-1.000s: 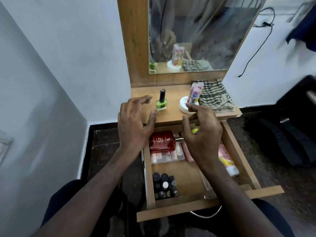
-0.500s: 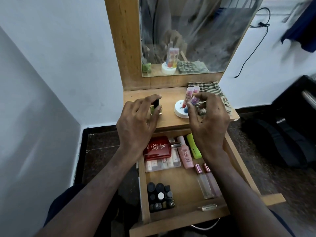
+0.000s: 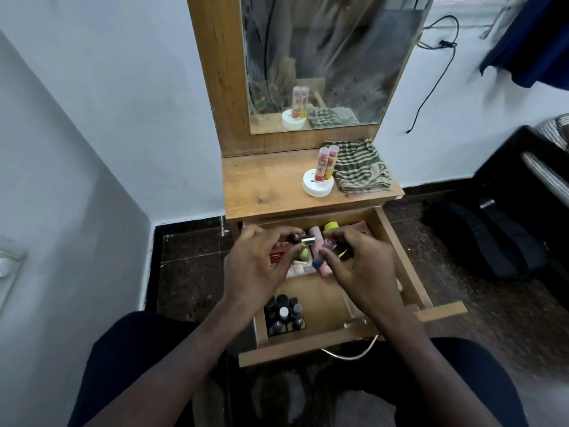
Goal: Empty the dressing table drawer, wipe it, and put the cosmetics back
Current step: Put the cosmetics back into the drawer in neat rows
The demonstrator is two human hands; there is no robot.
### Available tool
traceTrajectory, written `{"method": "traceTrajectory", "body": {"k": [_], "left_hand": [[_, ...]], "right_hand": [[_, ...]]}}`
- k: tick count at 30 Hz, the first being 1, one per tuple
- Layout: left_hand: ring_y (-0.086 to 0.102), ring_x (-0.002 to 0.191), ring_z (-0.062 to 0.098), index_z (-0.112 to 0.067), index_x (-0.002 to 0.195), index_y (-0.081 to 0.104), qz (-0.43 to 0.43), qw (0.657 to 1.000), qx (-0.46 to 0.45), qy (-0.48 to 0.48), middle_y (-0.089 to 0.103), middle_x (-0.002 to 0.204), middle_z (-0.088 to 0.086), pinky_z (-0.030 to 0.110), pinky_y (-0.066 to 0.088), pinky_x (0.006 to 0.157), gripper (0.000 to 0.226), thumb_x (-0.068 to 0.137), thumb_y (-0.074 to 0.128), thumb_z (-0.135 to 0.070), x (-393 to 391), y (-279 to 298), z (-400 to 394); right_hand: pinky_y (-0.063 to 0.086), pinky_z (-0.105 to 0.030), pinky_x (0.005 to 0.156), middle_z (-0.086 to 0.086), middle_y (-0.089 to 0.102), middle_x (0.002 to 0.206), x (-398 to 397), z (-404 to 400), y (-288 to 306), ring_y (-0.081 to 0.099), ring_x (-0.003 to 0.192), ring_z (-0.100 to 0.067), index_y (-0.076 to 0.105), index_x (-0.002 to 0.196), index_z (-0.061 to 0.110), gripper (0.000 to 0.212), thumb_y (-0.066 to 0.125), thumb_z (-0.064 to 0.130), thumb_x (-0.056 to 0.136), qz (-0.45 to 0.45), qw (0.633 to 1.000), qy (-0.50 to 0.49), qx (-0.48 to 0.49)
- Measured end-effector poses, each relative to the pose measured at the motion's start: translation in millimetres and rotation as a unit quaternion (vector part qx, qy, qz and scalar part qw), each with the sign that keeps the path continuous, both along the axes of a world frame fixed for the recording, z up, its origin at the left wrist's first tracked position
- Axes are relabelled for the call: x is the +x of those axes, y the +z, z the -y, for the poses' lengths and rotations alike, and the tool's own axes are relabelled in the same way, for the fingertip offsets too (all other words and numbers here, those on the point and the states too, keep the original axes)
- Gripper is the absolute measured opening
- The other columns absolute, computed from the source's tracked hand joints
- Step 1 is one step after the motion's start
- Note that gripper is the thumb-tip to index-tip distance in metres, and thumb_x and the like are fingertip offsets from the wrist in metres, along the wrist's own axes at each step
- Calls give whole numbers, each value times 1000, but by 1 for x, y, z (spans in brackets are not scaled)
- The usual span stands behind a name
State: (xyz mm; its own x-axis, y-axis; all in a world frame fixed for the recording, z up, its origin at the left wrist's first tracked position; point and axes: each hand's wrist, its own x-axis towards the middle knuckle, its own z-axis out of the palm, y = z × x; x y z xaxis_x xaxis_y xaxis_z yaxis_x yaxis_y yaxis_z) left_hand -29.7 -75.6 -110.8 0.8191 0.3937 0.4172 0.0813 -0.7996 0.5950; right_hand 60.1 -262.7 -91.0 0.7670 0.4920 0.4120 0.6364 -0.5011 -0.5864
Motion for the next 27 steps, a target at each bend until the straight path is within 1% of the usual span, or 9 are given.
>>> {"method": "traceTrajectory", "body": {"k": [3,6,9,10,12,13,16,22,27], "left_hand": [[53,80,-7,-49,117,73,-100,994,-5,-34,58,93,-21,18,43,59,37,88,64,-69,-11,-1,12],[55,86,-8,-48,106,75,-129,989,-6,-73,57,91,-26,18,43,62,30,83,74,-67,-14,-2,22],[52,82,-16,-46,103,76,-167,977,28,-129,53,84,-34,10,38,65,27,83,78,-63,-11,-3,24],[53,81,-17,-46,102,76,-176,973,37,-146,56,83,-35,10,42,66,26,83,78,-63,-10,-3,23],[59,82,-9,-46,100,76,-193,964,60,-171,66,87,-28,23,56,69,28,82,75,-67,-7,-6,18],[61,83,-6,-46,99,75,-208,958,74,-185,69,90,-25,29,58,70,31,81,72,-71,-6,-9,16],[61,86,-1,-46,100,76,-247,939,103,-214,66,96,-20,31,58,71,37,79,69,-76,-4,-14,11],[59,83,-1,-40,95,78,-225,936,94,-252,68,88,-20,29,55,70,34,81,73,-70,0,-14,14],[63,82,-1,-41,92,77,-214,931,91,-282,70,85,-21,34,56,70,42,79,63,-78,1,-21,16]], "right_hand": [[50,-6,71,15,71,91,-7,19,-10,65,77,5,75,111,16,28,86,18,86,-34,999,-37,-7],[46,0,73,14,71,89,-1,31,-19,64,81,11,76,112,16,29,86,19,85,-67,994,-84,0],[53,-8,74,12,74,91,10,31,-22,67,79,6,76,112,19,28,85,24,86,-78,993,-80,-22],[56,-11,75,11,75,93,12,30,-24,68,80,4,76,114,19,28,84,26,87,-81,994,-73,-34],[58,-13,78,11,75,96,14,28,-26,68,82,3,75,115,20,29,83,26,88,-90,993,-55,-52],[58,-13,78,11,75,97,14,28,-28,68,83,3,75,115,21,29,83,25,88,-92,993,-48,-57],[52,-4,75,11,74,98,16,29,-32,68,83,3,74,115,20,28,83,24,88,-99,992,-36,-68],[51,-4,72,10,75,97,20,26,-33,68,81,1,75,115,18,29,83,25,88,-105,991,-33,-77],[48,-2,71,7,75,103,19,24,-32,68,86,0,73,119,18,32,82,25,89,-110,990,-28,-89]]}}
